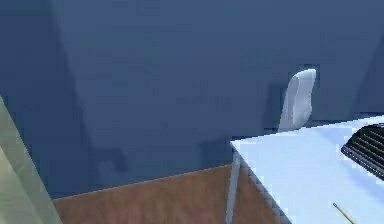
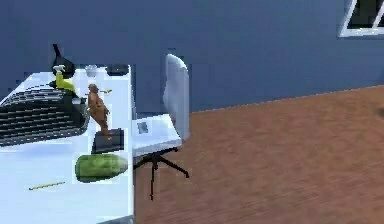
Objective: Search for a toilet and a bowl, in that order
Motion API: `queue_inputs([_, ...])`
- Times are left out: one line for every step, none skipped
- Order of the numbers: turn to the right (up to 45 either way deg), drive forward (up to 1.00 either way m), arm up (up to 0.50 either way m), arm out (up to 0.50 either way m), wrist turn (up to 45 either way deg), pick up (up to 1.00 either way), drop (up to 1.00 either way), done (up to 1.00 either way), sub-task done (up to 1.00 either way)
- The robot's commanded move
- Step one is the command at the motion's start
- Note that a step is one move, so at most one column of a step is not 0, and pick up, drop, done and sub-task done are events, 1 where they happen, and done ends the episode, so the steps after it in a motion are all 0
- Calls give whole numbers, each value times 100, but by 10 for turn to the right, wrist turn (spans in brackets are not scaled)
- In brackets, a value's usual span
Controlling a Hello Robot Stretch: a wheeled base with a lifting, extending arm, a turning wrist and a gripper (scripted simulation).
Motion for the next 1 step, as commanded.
queue_inputs([0,100,0,0,0,0,0,0,0])
